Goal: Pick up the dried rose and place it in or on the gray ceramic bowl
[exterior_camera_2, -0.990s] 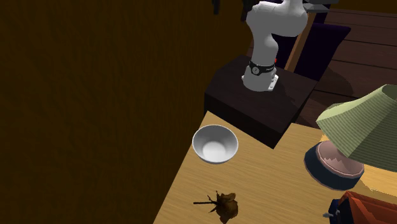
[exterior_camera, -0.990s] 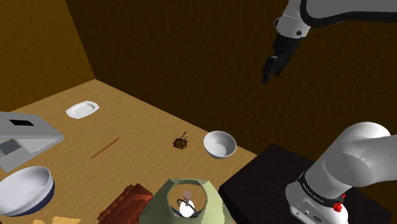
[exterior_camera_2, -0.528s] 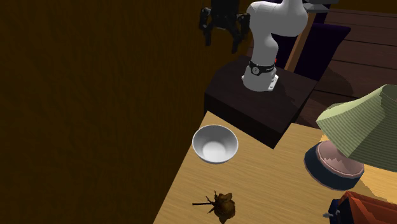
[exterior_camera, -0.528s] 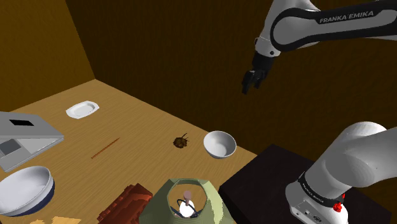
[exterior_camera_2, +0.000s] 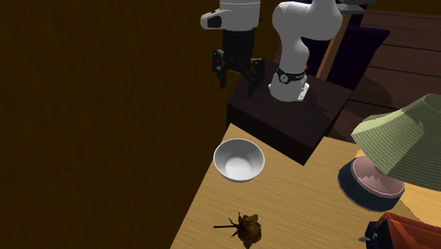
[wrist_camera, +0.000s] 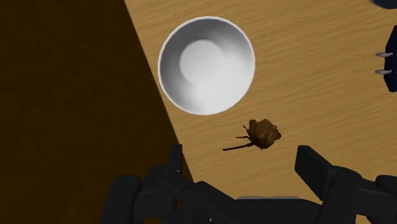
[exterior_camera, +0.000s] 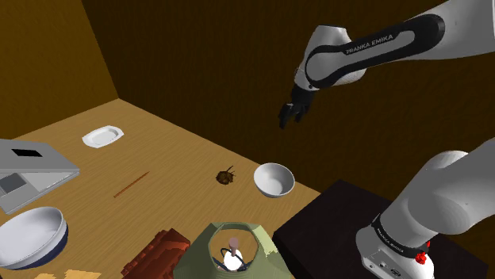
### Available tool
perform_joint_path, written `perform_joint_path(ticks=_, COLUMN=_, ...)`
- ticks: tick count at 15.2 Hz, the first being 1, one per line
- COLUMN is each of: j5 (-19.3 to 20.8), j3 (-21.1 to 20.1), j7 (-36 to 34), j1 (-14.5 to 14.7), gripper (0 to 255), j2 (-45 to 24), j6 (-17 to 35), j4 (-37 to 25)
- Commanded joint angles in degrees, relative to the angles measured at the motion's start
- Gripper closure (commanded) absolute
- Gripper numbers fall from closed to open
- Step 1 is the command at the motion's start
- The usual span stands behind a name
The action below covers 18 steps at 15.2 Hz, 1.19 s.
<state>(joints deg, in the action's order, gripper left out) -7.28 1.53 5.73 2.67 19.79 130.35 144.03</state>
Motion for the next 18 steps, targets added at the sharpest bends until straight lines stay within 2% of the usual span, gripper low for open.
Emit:
perform_joint_path(ticks=1, j5=-1.8, j3=-0.1, j7=0.3, j1=0.9, gripper=0, j2=-4.4, j6=3.7, j4=-1.2)
perform_joint_path(ticks=10, j5=-12.8, j3=-0.7, j7=6.1, j1=3.6, gripper=0, j2=-24.7, j6=16.8, j4=-9.9)
perform_joint_path(ticks=18, j5=-21.7, j3=-4.5, j7=11.3, j1=2.8, gripper=0, j2=-42.5, j6=22.9, j4=-23.2)
